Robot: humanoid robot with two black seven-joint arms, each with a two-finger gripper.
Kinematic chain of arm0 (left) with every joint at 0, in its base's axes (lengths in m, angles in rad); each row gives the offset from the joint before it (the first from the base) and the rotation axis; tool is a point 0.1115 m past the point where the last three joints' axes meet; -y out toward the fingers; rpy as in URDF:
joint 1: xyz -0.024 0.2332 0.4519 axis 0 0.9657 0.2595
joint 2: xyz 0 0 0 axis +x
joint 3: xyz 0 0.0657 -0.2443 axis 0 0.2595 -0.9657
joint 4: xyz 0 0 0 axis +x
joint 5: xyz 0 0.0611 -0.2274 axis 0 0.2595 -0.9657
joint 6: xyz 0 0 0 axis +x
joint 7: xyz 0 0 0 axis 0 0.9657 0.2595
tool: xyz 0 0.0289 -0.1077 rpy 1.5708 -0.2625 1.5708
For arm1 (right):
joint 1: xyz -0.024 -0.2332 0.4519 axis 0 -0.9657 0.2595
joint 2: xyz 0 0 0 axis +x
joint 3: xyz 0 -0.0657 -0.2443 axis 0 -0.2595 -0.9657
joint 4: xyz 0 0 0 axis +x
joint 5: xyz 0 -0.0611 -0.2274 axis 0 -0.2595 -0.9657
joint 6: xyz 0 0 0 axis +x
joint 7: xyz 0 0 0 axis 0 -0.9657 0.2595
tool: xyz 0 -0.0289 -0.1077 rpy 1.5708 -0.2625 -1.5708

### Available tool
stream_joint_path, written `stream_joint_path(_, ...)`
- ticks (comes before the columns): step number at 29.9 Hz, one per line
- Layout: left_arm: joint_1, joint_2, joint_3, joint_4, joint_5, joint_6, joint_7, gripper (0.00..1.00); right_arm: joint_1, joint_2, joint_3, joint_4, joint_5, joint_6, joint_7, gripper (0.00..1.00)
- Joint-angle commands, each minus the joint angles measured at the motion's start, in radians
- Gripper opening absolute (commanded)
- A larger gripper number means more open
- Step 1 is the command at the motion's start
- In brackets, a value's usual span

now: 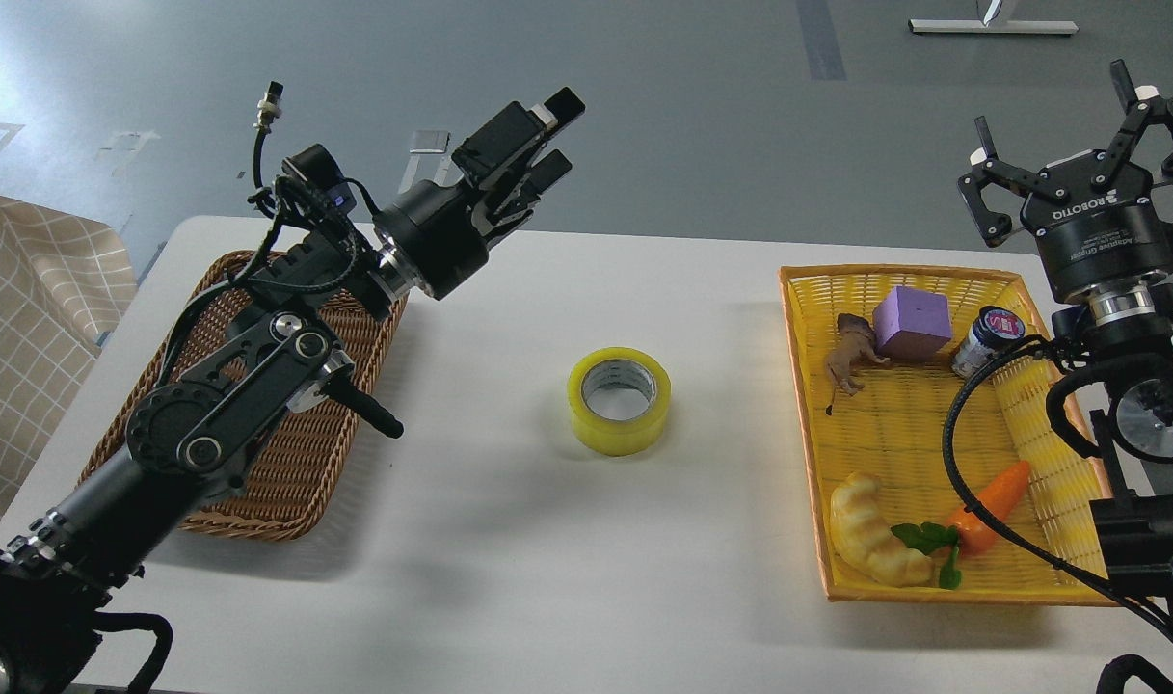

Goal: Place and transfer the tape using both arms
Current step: 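Reach the left gripper toward the tape roll on the table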

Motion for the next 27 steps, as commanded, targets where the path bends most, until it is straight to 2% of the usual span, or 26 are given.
stream_joint_path(1,-0.042,0.023,0.113,0.0,0.106,0.035,-0.005,0.98,-0.01,0.002,0.0,0.001,0.0,0.0,0.0,1.0)
stream_joint_path(6,-0.058,0.029,0.205,0.001,0.244,0.053,0.0,0.98,-0.028,0.014,-0.002,0.001,0.0,0.0,0.002,1.0)
stream_joint_path(12,-0.069,0.029,0.227,0.018,0.356,0.061,0.003,0.98,-0.045,0.014,-0.002,0.005,0.0,0.0,0.002,1.0)
stream_joint_path(19,-0.07,0.02,0.227,0.03,0.663,0.061,0.043,0.98,-0.047,0.014,-0.003,0.008,-0.002,0.0,0.002,1.0)
stream_joint_path(24,-0.061,0.014,0.228,0.055,0.76,0.06,0.141,0.98,-0.046,0.012,-0.025,0.009,-0.002,0.0,0.002,1.0)
stream_joint_path(26,-0.072,0.014,0.291,0.058,0.784,0.06,0.228,0.98,-0.047,0.011,-0.029,0.009,-0.002,0.0,0.002,1.0)
stream_joint_path(27,-0.075,0.014,0.315,0.058,0.794,0.06,0.25,0.98,-0.047,0.011,-0.029,0.009,-0.002,0.0,0.002,1.0)
